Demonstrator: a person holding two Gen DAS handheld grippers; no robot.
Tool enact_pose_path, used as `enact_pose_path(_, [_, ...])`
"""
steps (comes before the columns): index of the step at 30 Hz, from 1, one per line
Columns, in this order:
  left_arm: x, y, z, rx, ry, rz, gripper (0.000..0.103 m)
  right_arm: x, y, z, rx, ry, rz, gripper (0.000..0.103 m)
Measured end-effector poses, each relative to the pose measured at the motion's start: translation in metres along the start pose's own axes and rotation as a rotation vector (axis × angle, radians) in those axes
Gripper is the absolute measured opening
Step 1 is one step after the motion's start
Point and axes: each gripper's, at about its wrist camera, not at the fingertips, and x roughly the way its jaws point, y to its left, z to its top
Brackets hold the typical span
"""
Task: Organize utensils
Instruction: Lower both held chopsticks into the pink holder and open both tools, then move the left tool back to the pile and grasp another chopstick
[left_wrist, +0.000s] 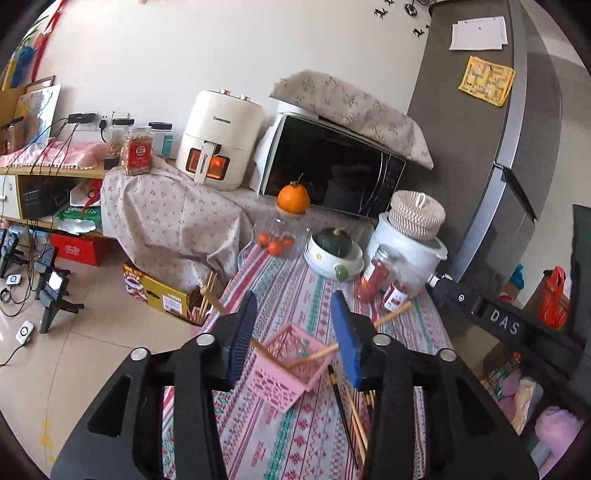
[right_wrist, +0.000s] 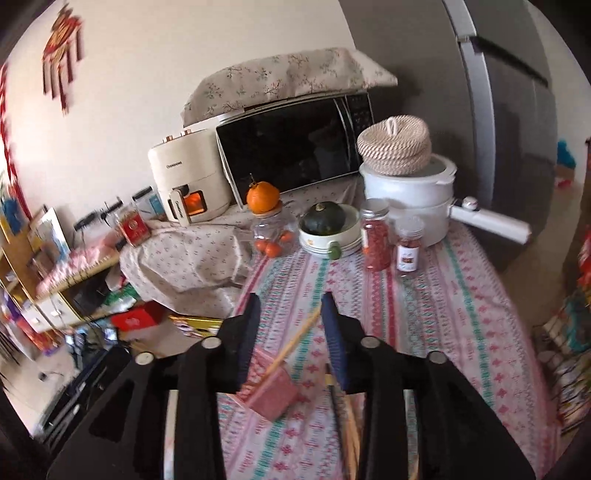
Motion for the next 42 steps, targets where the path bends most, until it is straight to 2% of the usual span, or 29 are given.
enact_pose_path(4, [-0.001, -0.004, -0.013, 0.010, 0.022, 0.018, 0.045, -0.011, -0.004, -0.019, -0.061, -0.021, -0.063, 0.046])
enact_pose_path(6, [-0.004, -0.004, -0.021, 0.008, 0.028, 0.029, 0.052, -0.015, -0.007, -0.029, -0.080, -0.029, -0.093, 0.052])
enact_pose_path(9, [-0.008, -0.008, -0.032, 0.020, 0.039, 0.042, 0.054, -0.021, -0.010, -0.043, -0.116, -0.038, -0.135, 0.058])
enact_pose_path(11, [-0.011, -0.012, -0.038, 0.035, 0.043, 0.052, 0.057, -0.023, -0.012, -0.053, -0.138, -0.038, -0.161, 0.059])
enact_pose_path(14, [-0.017, -0.017, -0.047, 0.050, 0.038, 0.065, 0.063, -0.029, -0.018, -0.067, -0.148, -0.034, -0.186, 0.062])
enact_pose_path(20, [-0.025, -0.024, -0.065, 0.084, 0.062, 0.081, 0.066, -0.045, -0.033, -0.084, -0.121, -0.034, -0.231, 0.070])
enact_pose_path(22, [-0.028, -0.024, -0.070, 0.084, 0.068, 0.085, 0.075, -0.052, -0.038, -0.089, -0.110, -0.038, -0.246, 0.077])
enact_pose_path(24, [-0.032, -0.025, -0.076, 0.079, 0.073, 0.080, 0.096, -0.061, -0.049, -0.095, -0.085, -0.050, -0.263, 0.089])
enact_pose_path(25, [-0.033, -0.025, -0.078, 0.081, 0.079, 0.075, 0.096, -0.064, -0.056, -0.097, -0.070, -0.057, -0.271, 0.092])
enact_pose_path(26, [-0.031, -0.028, -0.081, 0.093, 0.100, 0.071, 0.096, -0.066, -0.060, -0.099, -0.059, -0.061, -0.276, 0.096])
enact_pose_path(30, [-0.013, -0.032, -0.094, 0.107, 0.252, 0.047, 0.096, -0.066, -0.089, -0.102, -0.026, 0.004, -0.285, 0.096])
enact_pose_path(34, [0.015, -0.035, -0.113, 0.078, 0.436, 0.064, 0.096, -0.053, -0.126, -0.100, 0.066, 0.156, -0.178, 0.096])
enact_pose_path(35, [0.023, -0.038, -0.118, 0.079, 0.487, 0.077, 0.096, -0.049, -0.135, -0.100, 0.099, 0.194, -0.152, 0.096])
enact_pose_path(37, [0.033, -0.047, -0.127, 0.093, 0.538, 0.084, 0.096, -0.042, -0.159, -0.102, 0.194, 0.265, -0.114, 0.096])
enact_pose_path(42, [0.058, -0.073, -0.140, 0.133, 0.642, 0.077, 0.096, -0.035, -0.217, -0.113, 0.463, 0.346, -0.040, 0.096])
